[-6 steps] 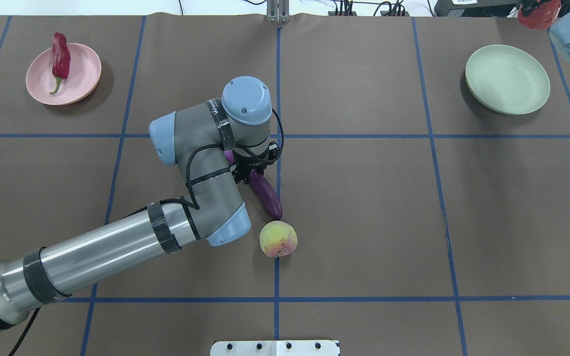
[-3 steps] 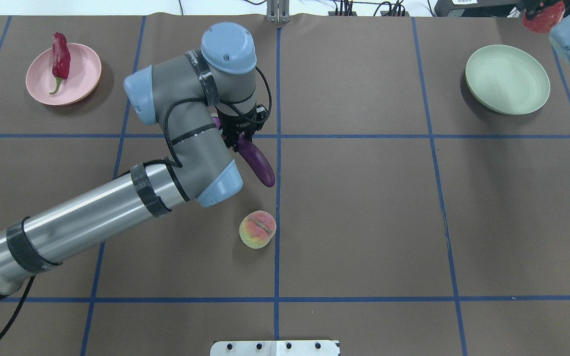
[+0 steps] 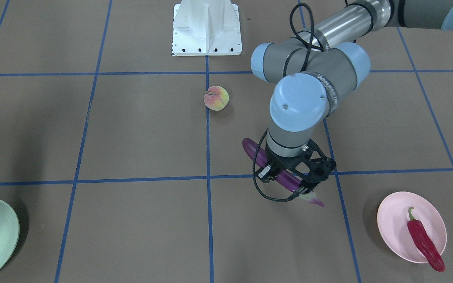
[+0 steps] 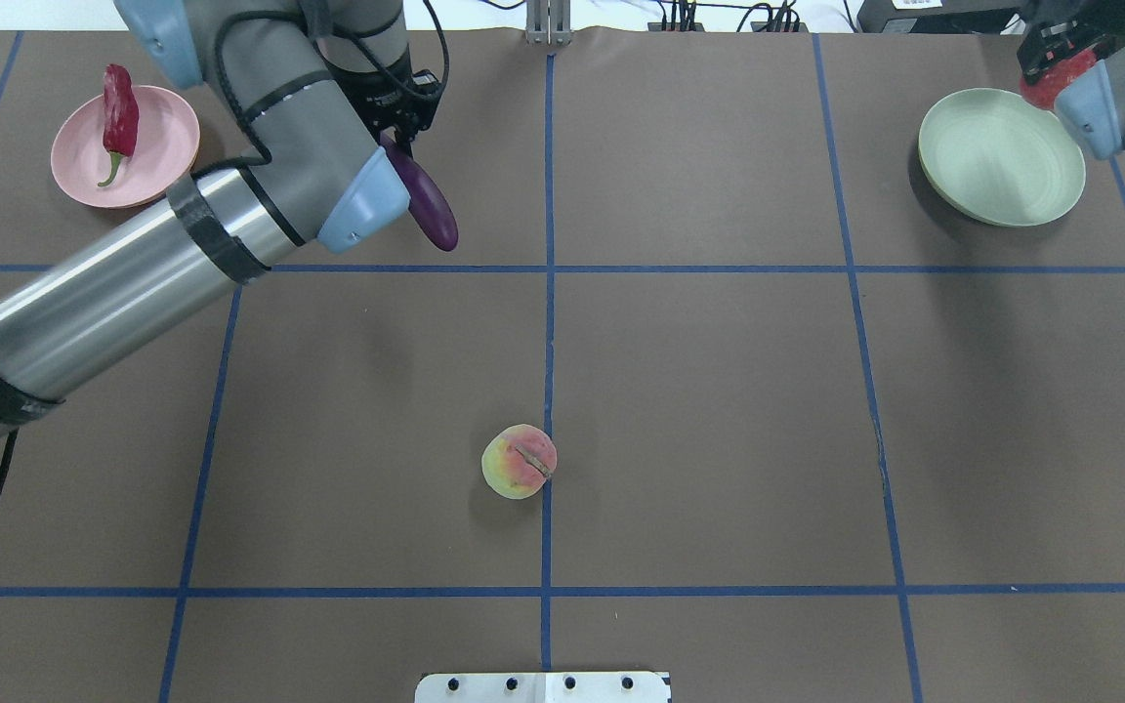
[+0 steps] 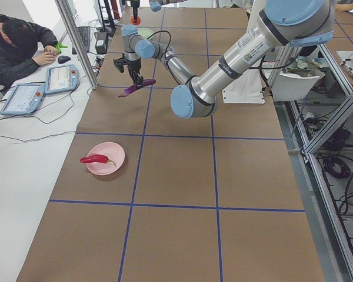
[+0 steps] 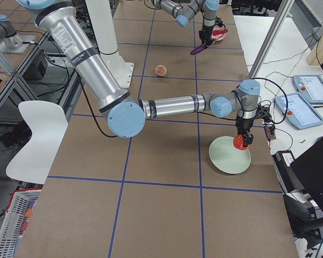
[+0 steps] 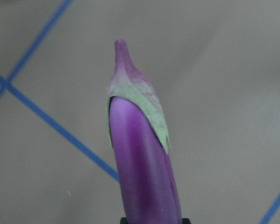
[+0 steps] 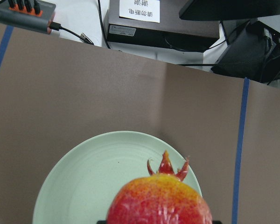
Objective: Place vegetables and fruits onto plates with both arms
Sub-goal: 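Carry the eggplant to the pink plate while the right gripper releases the pomegranate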
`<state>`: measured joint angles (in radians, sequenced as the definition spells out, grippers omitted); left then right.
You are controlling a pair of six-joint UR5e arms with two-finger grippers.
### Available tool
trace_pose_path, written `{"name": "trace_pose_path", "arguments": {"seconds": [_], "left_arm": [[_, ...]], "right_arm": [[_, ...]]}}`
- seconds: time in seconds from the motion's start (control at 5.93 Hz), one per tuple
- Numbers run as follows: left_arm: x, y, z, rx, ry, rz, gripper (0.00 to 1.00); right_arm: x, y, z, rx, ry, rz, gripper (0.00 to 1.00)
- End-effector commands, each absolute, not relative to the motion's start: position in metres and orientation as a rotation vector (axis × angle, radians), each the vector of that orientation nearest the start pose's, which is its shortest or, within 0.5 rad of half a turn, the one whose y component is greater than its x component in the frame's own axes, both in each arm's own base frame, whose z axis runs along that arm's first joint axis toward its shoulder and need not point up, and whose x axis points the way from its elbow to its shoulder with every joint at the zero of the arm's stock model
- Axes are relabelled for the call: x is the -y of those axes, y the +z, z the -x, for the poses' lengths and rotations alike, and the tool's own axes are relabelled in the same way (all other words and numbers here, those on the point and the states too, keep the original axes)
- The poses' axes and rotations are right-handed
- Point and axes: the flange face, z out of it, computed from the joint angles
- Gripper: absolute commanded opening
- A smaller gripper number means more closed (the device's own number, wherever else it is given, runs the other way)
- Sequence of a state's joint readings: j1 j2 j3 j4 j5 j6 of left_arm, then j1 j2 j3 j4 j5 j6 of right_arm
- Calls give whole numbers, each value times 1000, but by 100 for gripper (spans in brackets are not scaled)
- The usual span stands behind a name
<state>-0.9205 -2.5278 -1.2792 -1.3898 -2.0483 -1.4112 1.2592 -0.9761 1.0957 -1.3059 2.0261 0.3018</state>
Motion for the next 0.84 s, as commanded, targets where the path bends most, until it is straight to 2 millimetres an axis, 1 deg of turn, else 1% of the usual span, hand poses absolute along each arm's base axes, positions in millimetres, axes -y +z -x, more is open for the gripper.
{"name": "trace_pose_path", "arguments": {"seconds": [0.0, 0.17, 0.34, 0.51, 0.67], "left_arm": [[742, 248, -313, -577, -541, 110, 0], [753, 259, -296, -540, -500, 67, 0], [761, 270, -290, -517, -494, 58, 0], [766, 276, -282, -502, -447, 33, 0], [776, 299, -285, -480, -443, 16, 0]], "right_arm": [[737, 532, 196, 530, -157, -240, 0], [733, 531, 212, 536, -177, -234, 0], [728, 532, 225, 541, -191, -226, 0], [721, 533, 245, 547, -218, -216, 33], [719, 526, 251, 572, -199, -211, 99]]}}
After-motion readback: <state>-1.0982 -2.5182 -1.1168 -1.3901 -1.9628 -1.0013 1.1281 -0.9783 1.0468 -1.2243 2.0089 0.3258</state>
